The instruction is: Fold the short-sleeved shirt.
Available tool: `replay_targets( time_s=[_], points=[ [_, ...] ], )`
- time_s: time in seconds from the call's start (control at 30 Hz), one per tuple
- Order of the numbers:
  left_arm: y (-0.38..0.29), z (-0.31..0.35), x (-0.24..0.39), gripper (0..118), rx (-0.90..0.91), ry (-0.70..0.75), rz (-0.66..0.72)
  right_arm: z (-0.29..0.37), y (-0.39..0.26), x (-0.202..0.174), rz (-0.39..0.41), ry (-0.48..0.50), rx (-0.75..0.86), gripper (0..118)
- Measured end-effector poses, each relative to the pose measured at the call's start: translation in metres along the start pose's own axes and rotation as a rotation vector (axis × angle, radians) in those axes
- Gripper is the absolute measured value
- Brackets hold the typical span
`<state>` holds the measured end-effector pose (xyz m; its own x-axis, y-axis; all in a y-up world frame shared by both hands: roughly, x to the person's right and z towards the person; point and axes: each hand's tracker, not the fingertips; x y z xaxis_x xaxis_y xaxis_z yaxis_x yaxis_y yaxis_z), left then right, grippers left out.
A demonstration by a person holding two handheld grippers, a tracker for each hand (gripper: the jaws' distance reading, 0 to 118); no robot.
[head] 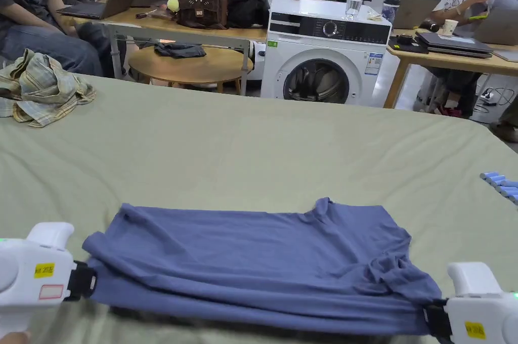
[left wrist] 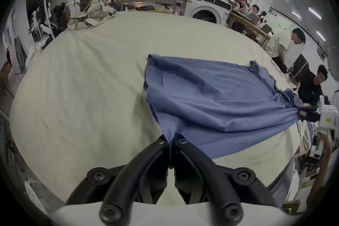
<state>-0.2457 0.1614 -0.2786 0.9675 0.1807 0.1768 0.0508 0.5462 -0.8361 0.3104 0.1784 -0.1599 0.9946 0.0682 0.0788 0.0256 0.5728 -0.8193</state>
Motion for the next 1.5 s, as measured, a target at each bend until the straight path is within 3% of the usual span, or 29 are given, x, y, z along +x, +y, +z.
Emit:
replay_targets(
  time_s=[0.47, 0.53, 0.57, 0.6, 0.63, 0.7, 0.87, 0.93, 0.97, 1.0, 1.03, 1.07, 1.3, 1.5],
  points=[
    [-0.038, -0.035, 0.005, 0, -0.096, 0.060, -0.010, -0.052, -0.043, -0.020, -0.011, -0.086, -0.084, 6],
    [-0.034, -0.035, 0.000, 0, -0.095, 0.060, -0.007, -0.045, -0.040, -0.020, 0.001, -0.104, -0.075, 15],
    [-0.030, -0.031, 0.000, 0, -0.096, 0.058, 0.005, -0.038, -0.038, -0.020, 0.005, -0.137, -0.051, 27],
    [-0.027, -0.027, 0.001, 6, -0.092, 0.057, 0.012, -0.031, -0.036, -0.020, -0.007, -0.159, -0.009, 48],
    [-0.024, -0.021, 0.004, 18, -0.066, 0.071, 0.011, -0.022, -0.030, -0.020, -0.008, -0.171, 0.026, 57],
    [-0.018, -0.004, 0.011, 40, 0.013, 0.099, -0.006, -0.007, -0.018, -0.020, -0.030, -0.152, 0.097, 58],
    [0.003, 0.020, 0.029, 42, 0.230, 0.026, 0.033, -0.001, 0.012, -0.031, -0.083, -0.109, 0.257, 57],
    [0.006, 0.025, 0.037, 42, 0.316, 0.027, -0.004, 0.000, 0.021, -0.046, -0.092, -0.082, 0.323, 46],
    [0.007, 0.026, 0.044, 40, 0.361, 0.040, -0.037, -0.002, 0.024, -0.052, -0.093, -0.074, 0.348, 27],
    [0.009, 0.027, 0.051, 27, 0.398, 0.058, -0.065, -0.004, 0.028, -0.059, -0.099, -0.077, 0.355, 4],
    [0.010, 0.027, 0.057, 10, 0.420, 0.071, -0.089, -0.005, 0.032, -0.065, -0.119, -0.063, 0.384, 1],
    [0.011, 0.026, 0.064, 0, 0.426, 0.100, -0.101, -0.006, 0.034, -0.070, -0.141, -0.045, 0.417, 0],
    [0.045, 0.002, 0.061, 0, 0.402, 0.107, -0.064, -0.012, 0.055, -0.096, -0.129, -0.017, 0.477, 0],
    [0.110, -0.046, 0.022, 0, 0.209, 0.087, 0.001, -0.022, 0.071, -0.100, -0.102, 0.009, 0.449, 0]
  ],
)
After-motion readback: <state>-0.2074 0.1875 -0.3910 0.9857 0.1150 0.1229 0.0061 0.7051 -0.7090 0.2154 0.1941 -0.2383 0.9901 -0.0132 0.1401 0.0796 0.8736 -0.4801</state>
